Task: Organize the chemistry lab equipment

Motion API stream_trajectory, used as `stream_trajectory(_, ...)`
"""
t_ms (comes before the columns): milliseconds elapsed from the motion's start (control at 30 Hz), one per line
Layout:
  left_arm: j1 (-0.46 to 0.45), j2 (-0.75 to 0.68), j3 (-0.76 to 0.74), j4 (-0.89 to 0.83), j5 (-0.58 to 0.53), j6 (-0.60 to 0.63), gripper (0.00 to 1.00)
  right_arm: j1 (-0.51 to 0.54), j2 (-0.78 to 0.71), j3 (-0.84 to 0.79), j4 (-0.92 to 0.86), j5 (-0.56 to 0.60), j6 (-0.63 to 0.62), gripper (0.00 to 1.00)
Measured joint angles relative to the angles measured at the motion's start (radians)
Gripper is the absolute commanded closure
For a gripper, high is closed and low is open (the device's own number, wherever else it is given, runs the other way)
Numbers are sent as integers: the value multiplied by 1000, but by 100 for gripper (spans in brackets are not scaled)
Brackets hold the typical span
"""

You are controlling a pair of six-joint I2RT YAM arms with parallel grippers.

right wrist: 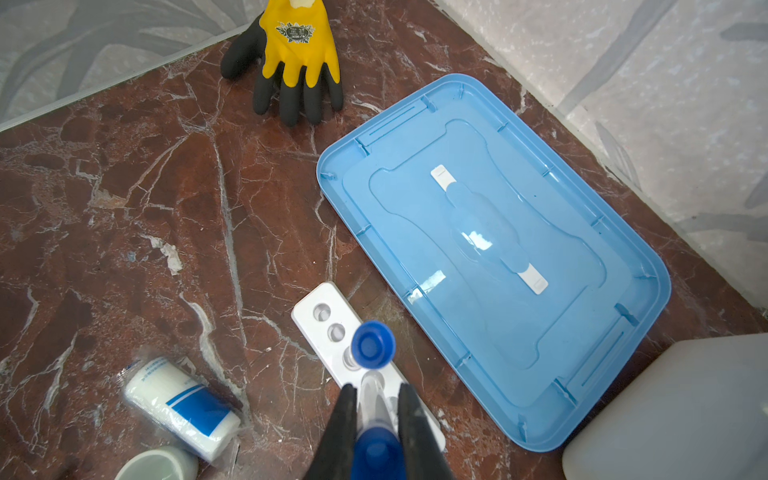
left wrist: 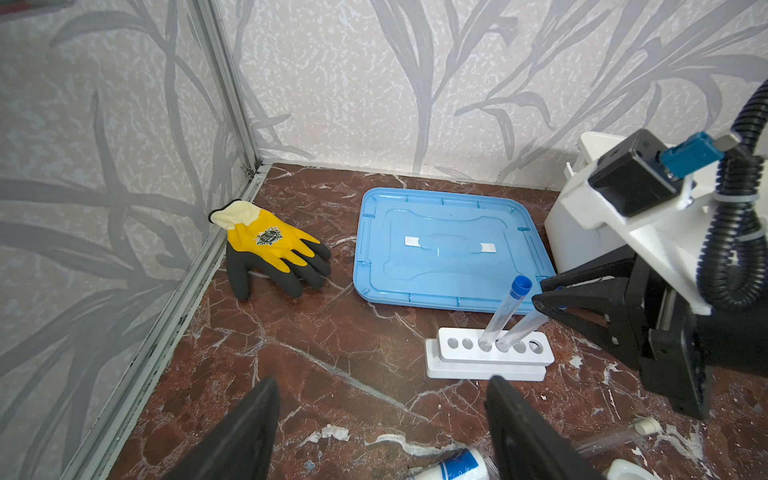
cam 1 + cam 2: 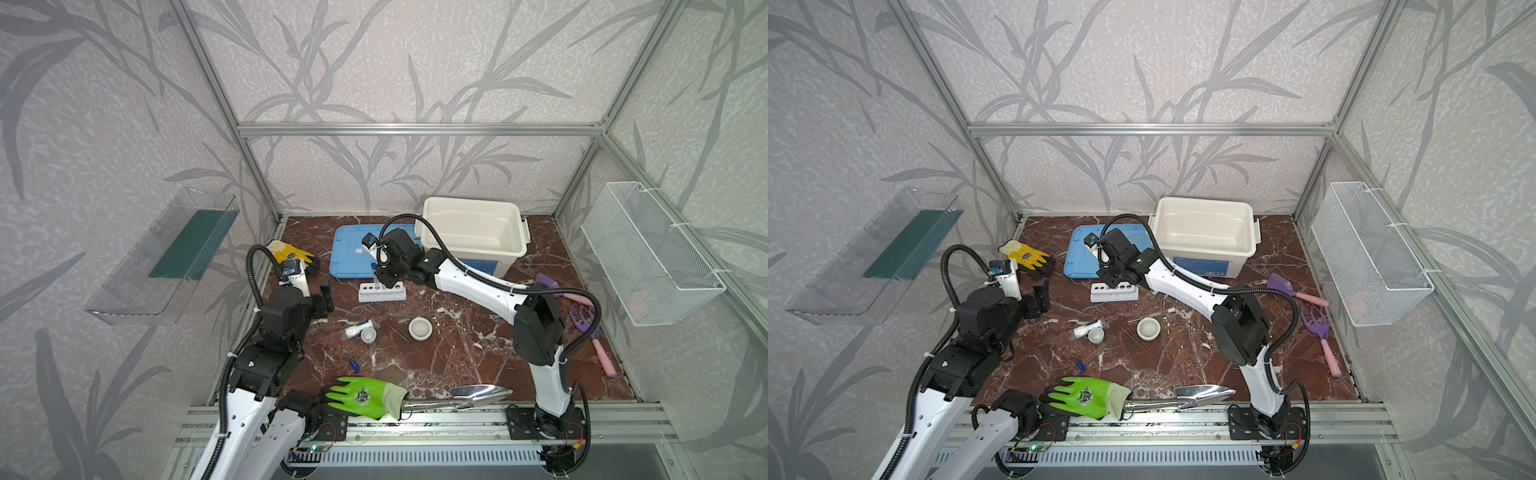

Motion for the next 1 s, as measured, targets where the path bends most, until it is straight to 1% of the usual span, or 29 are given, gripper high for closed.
stream_trajectory(267, 0, 6, 0, 5, 4, 0, 22, 0, 9, -20, 20, 0, 9, 84)
stream_trajectory(533, 2, 8, 0, 6, 12, 0, 22, 0, 11, -21, 26, 0, 17, 75)
stream_trajectory(633, 6, 10, 0, 6, 16, 1, 22, 0, 11, -21, 26, 0, 17, 70)
stream_trajectory(700, 6, 11, 0, 6, 19, 1, 22, 0, 11, -21, 26, 0, 18, 64)
stream_trajectory(767, 6, 14, 0, 7, 28, 3, 22, 0, 10, -25, 27, 0, 17, 61)
stream_trajectory(833, 6, 16, -1, 10, 34, 3, 22, 0, 8, -35, 30, 0, 18, 59)
stream_trajectory(1000, 6, 13, -10, 18, 69, 10, 22, -2, -6, -51, 21, -2, 19, 56)
